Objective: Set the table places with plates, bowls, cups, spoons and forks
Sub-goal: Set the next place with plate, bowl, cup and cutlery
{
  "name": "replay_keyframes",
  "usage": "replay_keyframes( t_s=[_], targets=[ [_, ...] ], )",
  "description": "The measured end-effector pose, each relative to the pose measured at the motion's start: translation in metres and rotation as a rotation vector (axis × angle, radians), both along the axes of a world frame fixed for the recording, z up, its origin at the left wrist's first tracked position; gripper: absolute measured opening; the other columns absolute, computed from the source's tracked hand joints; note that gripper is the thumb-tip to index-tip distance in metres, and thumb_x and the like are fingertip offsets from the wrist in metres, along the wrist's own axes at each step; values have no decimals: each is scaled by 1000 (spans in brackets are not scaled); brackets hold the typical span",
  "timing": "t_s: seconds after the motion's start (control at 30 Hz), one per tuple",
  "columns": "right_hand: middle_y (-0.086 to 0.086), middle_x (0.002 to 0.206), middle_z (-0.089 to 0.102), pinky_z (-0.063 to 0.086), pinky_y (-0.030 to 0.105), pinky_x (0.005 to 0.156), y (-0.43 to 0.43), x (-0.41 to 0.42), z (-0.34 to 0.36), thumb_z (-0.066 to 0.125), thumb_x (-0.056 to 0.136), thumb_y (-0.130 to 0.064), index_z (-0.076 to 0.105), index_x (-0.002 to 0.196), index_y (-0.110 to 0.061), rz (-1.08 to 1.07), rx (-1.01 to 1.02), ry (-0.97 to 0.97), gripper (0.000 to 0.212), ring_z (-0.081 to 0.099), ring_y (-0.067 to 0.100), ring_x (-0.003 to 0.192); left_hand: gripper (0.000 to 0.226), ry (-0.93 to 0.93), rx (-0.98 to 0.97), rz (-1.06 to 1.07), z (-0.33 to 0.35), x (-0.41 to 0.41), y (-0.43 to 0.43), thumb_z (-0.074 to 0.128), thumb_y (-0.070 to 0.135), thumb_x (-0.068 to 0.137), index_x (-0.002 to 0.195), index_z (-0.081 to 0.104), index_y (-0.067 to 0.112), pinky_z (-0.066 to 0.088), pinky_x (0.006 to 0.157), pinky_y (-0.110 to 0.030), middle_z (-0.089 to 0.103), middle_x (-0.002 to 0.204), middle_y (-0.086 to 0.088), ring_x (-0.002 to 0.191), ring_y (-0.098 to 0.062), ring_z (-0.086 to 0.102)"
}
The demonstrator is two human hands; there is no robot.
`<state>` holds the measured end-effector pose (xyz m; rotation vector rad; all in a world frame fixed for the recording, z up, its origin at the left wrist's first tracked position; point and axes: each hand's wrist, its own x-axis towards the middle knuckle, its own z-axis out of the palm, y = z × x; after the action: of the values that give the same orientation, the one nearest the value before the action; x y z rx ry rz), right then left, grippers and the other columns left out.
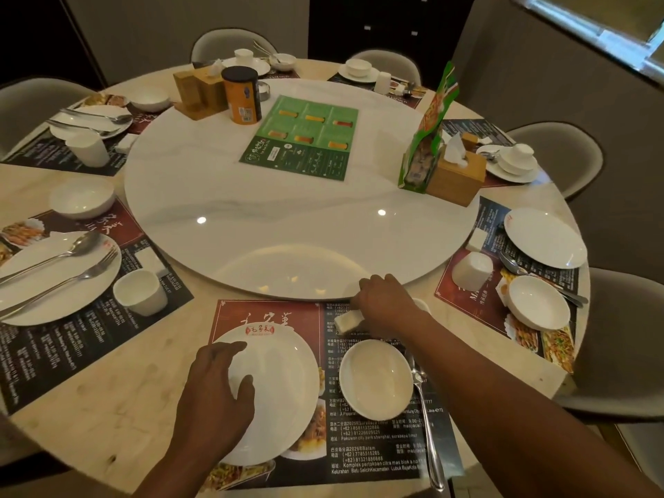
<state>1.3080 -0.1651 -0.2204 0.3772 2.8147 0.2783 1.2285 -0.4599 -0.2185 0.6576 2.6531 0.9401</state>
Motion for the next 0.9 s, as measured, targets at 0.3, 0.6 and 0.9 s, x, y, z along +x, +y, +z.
replay_keyframes(
  t_s=[0.3,0.6,0.9],
  targets=[
    [5,114,59,37,38,92,8,3,-1,65,85,-50,64,117,-19,-131,-21,5,44,54,25,108,54,7,-11,26,-3,-2,-7,78,20,78,127,56,23,52,94,-50,52,134,-4,116,-28,56],
    [5,112,58,38,38,88,7,2,-3,64,87,-48,64,115,-16,-104,22,-12,43,54,25,105,54,3,-9,23,-6,0,-9,78,19,78,128,56,22,51,94,-50,52,135,-3,116,-28,56],
    [4,121,58,48,36,85,-17,21,25,54,94,-33,59,127,-19,-151,-298,136,36,55,25,111,54,-8,-40,55,-5,-9,-17,78,19,78,127,56,21,52,92,-50,53,134,-6,115,-30,57]
  ],
)
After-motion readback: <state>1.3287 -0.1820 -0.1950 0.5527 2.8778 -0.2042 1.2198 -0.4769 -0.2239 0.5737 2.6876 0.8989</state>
